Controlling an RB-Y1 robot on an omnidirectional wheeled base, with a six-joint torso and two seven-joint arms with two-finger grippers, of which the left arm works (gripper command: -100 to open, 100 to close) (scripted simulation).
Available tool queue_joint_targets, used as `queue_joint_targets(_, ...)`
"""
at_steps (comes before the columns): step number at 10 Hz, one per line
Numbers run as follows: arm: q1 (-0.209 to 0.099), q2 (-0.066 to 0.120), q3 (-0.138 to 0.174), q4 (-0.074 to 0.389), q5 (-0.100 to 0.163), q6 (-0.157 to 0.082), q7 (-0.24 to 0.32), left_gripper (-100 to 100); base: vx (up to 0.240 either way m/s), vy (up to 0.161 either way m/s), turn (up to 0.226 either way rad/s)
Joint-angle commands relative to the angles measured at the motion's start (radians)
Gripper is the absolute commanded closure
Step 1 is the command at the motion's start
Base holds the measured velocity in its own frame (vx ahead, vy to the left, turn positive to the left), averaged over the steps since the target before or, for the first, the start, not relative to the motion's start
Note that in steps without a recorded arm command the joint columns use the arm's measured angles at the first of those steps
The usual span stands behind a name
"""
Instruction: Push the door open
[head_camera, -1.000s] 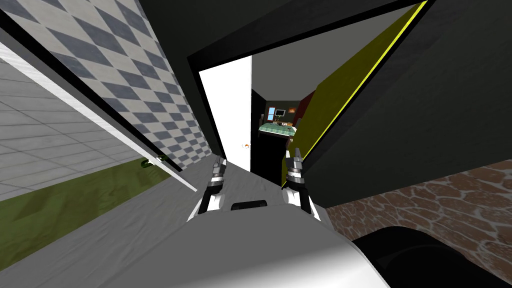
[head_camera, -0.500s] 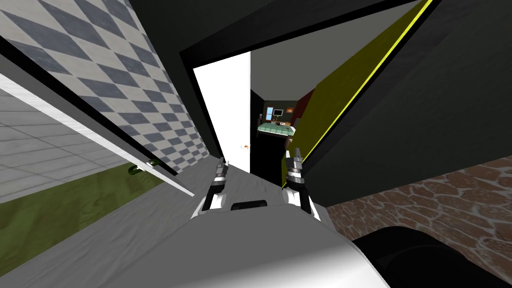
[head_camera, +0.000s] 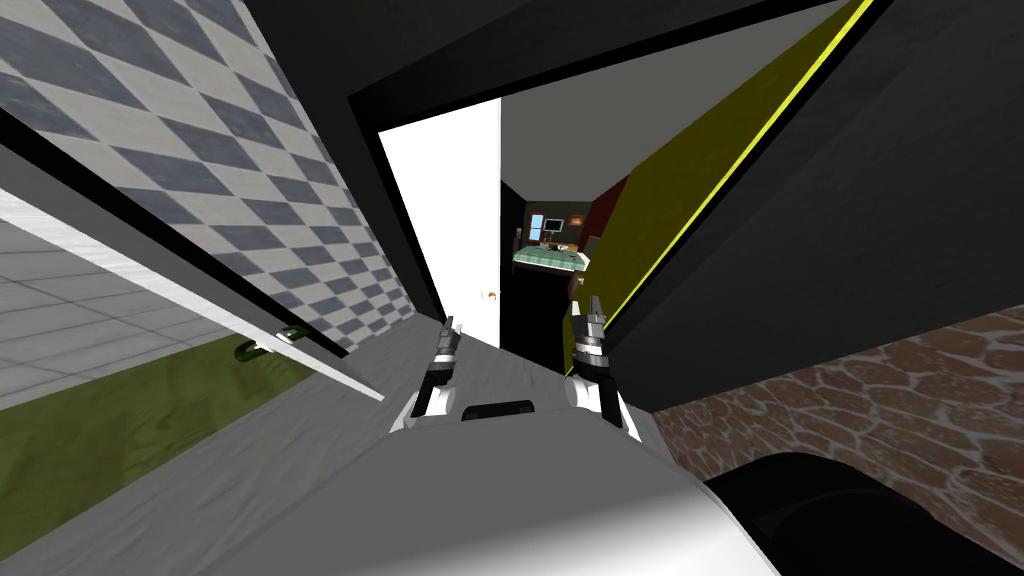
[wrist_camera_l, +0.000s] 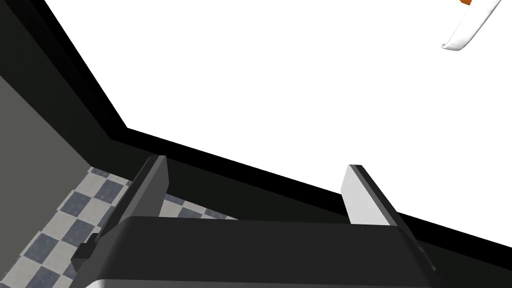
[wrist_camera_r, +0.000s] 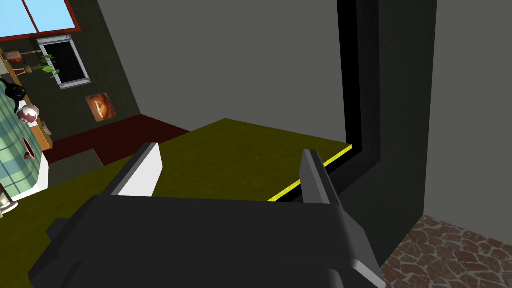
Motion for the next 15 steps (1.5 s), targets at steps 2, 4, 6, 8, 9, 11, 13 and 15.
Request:
queue_joint_targets(2, -0.042, 0.002, -0.008, 0.081, -0.002, -0.018, 0.0, -100, 0.083, 0.068, -0.096)
queue_joint_targets(4, -0.058, 0.003, -0.011, 0.129, -0.003, -0.026, 0.0, -100, 0.049, 0.047, -0.033)
queue_joint_targets(6, -0.074, 0.003, -0.014, 0.165, -0.004, -0.033, -0.001, -100, 0.056, 0.046, -0.064)
queue_joint_targets(8, -0.106, 0.002, -0.021, 0.237, -0.006, -0.047, -0.001, -100, 0.064, 0.059, -0.063)
queue_joint_targets(9, -0.122, 0.002, -0.024, 0.273, -0.007, -0.054, -0.001, -100, 0.084, 0.077, -0.101)
queue_joint_targets(11, -0.153, 0.0, -0.031, 0.337, -0.008, -0.068, -0.001, -100, 0.09, 0.068, -0.081)
queue_joint_targets(13, -0.184, -0.003, -0.037, 0.408, -0.01, -0.082, -0.001, -100, 0.082, 0.073, -0.08)
queue_joint_targets(15, -0.199, -0.005, -0.04, 0.446, -0.011, -0.089, -0.002, -100, 0.062, 0.075, -0.06)
